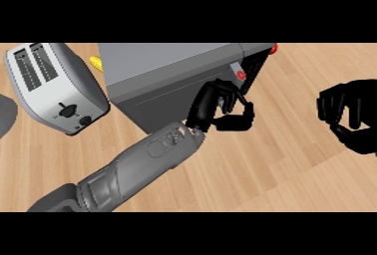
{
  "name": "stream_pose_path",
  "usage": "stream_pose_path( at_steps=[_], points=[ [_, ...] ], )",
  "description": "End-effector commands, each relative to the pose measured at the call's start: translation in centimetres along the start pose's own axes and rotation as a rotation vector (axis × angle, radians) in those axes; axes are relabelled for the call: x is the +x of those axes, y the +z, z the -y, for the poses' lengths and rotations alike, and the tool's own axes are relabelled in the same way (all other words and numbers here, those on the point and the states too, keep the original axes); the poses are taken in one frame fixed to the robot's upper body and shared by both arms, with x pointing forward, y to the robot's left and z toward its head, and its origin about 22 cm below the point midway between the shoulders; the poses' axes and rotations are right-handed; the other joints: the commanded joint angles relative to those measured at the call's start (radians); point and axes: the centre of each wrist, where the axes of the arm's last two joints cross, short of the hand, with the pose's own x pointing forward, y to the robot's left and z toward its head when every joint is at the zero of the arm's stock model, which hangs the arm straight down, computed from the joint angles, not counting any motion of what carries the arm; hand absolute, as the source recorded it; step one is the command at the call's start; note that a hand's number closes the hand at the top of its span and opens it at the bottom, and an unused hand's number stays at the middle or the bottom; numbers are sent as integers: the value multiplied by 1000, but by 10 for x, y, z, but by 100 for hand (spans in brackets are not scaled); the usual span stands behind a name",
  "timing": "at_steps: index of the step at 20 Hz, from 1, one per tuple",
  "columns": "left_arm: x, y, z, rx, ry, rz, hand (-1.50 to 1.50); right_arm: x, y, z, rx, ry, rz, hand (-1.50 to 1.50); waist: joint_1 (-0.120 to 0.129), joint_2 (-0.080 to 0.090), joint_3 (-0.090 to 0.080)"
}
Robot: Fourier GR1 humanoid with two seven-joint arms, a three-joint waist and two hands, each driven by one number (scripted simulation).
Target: Pick up the milk, place it into the microwave and close the microwave
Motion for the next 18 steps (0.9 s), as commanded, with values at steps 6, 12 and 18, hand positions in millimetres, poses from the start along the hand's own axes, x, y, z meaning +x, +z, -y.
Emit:
stream_pose_path(
  at_steps=[6,12,18],
  points=[
    [23,-16,14,-2,-5,57,150,12,-22,-18,204,-50,75,150,-48,6,2],
    [24,-18,14,21,-8,65,150,16,-28,-29,231,-66,91,150,-59,12,4],
    [22,-17,13,53,-3,63,150,20,-32,-40,265,-83,102,150,-71,7,3]
  ],
)
